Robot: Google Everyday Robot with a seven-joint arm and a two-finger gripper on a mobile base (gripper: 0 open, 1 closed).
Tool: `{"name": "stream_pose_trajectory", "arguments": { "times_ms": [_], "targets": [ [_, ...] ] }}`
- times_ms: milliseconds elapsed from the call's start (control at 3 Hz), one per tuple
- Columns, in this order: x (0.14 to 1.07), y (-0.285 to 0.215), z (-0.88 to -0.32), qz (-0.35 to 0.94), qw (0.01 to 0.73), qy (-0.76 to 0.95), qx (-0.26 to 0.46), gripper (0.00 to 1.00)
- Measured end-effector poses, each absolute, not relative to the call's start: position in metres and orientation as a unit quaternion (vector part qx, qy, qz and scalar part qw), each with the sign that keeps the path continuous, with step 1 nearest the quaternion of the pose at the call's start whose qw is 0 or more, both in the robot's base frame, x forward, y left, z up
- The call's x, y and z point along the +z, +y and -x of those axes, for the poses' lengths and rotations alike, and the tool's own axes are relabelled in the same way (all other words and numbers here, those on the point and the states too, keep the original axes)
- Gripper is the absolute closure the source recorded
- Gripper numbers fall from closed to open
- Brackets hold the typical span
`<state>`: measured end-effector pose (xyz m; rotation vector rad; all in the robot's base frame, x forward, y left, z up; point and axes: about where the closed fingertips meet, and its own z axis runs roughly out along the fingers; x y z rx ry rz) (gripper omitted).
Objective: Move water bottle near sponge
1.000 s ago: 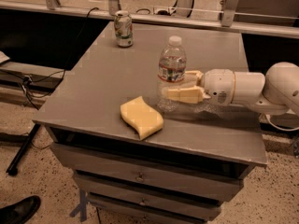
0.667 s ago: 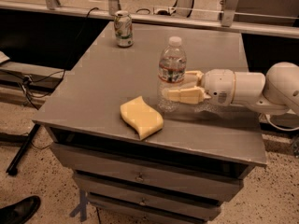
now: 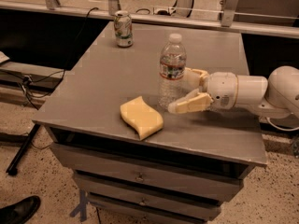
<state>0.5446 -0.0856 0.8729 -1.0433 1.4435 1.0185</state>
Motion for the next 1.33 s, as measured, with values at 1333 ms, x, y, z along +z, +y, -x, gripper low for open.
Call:
{"name": "stream_pose_trajectory", "arguments": {
  "times_ms": [1333],
  "targets": [
    [0.925,-0.154,-0.569,0.486,0.544,0.592,0.344,0.00]
  ]
}}
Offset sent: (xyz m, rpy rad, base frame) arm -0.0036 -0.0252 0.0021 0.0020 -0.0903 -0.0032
